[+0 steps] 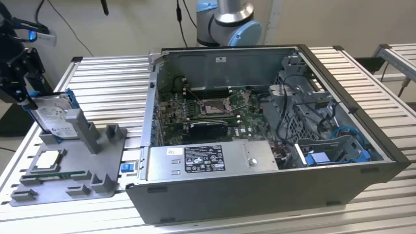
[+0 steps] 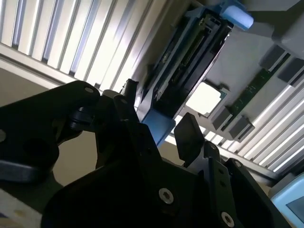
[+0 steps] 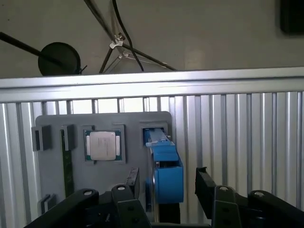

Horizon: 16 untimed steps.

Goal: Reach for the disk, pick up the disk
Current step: 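Pick up the disk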

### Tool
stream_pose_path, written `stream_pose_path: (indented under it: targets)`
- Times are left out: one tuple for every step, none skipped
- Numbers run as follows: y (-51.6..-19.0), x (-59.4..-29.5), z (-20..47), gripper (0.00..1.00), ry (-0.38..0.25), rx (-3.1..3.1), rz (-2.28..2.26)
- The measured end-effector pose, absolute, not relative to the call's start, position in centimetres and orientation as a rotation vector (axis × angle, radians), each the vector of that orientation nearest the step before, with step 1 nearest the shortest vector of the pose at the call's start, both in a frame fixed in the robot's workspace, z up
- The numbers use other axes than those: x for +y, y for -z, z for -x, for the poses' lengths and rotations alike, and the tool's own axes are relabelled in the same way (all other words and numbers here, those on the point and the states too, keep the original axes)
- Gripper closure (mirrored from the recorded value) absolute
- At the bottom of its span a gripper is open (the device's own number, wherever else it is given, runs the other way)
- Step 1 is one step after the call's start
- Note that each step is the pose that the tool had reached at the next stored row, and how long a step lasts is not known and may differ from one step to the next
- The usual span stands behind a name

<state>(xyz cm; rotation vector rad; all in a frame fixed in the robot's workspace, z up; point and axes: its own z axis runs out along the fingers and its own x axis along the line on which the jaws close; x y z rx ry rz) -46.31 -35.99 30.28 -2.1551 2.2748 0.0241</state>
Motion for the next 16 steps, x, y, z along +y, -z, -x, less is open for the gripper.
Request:
stream_pose_path:
  targets:
    - [-30.1,-36.0,46.3,0.0,-0.025,2.272,2.157]
    - [-29.9,-35.9,46.3,0.0,-0.025,2.27,2.159]
    - [-29.7,-35.9,46.3,0.0,-0.026,2.269,2.159]
    - [-29.5,-35.9,46.3,0.0,-0.026,2.269,2.159]
    - [-29.4,-35.8,46.3,0.0,-0.027,2.268,2.16]
    - [-29.2,-35.8,46.3,0.0,-0.027,2.267,2.16]
    - [-29.0,-35.7,46.3,0.0,-0.028,2.267,2.16]
    - [-28.8,-35.7,46.3,0.0,-0.028,2.267,2.16]
    - [-28.6,-35.7,46.3,0.0,-0.028,2.267,2.16]
    - [-28.5,-35.7,46.3,0.0,-0.028,2.266,2.16]
    - [-28.3,-35.7,46.3,0.0,-0.028,2.266,2.16]
    - [-28.1,-35.7,46.3,0.0,-0.028,2.266,2.16]
    - [-27.9,-35.7,46.3,0.0,-0.029,2.267,2.16]
    - [-27.7,-35.7,46.3,0.0,-0.029,2.266,2.16]
    - [-27.5,-35.7,46.3,0.0,-0.029,2.266,2.159]
    - [-27.4,-35.7,46.3,0.0,-0.03,2.266,2.159]
